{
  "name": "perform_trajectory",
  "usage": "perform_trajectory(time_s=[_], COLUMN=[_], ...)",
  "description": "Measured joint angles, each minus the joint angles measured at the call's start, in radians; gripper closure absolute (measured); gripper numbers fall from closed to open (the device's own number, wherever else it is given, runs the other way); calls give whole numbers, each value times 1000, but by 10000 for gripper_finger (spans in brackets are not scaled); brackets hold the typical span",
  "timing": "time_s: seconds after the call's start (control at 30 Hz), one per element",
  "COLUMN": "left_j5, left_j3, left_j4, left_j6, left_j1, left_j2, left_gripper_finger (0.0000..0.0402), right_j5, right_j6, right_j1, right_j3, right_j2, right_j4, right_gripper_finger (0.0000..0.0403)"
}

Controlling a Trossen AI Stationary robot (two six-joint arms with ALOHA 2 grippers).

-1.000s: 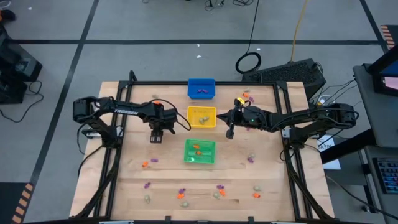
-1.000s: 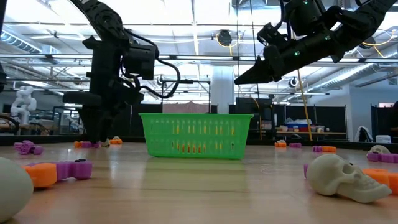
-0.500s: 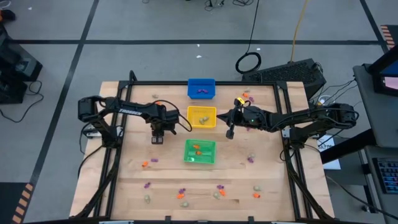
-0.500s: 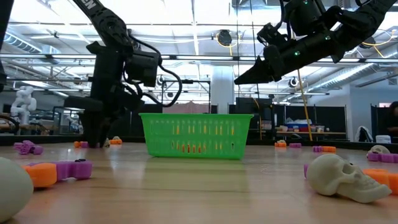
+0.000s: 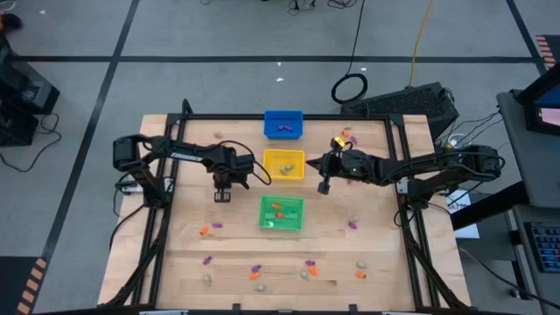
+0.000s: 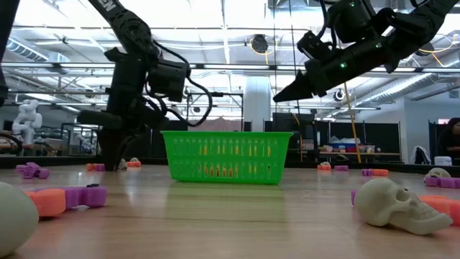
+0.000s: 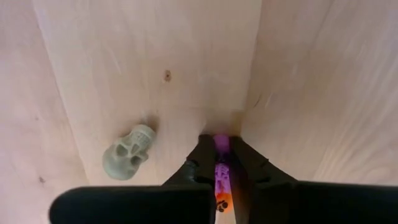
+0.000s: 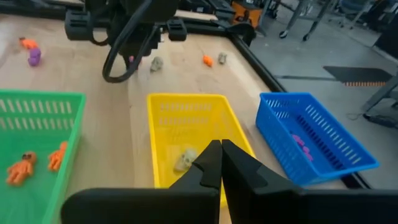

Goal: Sort Halloween decoration
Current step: Put the purple skeleton toy into the blue bin

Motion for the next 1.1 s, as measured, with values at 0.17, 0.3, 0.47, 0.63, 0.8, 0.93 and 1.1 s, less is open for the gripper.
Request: perform_trajectory(time_s=[0.17,0.3,0.47,0.63,0.8,0.93,1.1], left_j5=[5,48,-17,-25,21,82,106], left_j3=[99,188,301,440,580,665,757], left_j4=[-14,-17,19,118,203,225,287], left_j6=[-1,-3,-7,42,96,119,150], left_j1=[-1,30,94,179,271,325,371], left_j2=[-24,-35,-34,1,93,213,352], left_gripper_finger=[394,396,396,397,397,397,397], right_j5=[0,0,-1,-1,-1,-1,-1], right_j6=[0,1,1,15,31,31,30], right_j1=[0,0,0,0,0,0,0], right_j3=[0,0,0,0,0,0,0], right_j2=[1,1,1,1,1,1,1], right_j4=[-7,-8,-8,-7,-6,-1,-5], right_gripper_finger=[403,403,403,403,403,403,403])
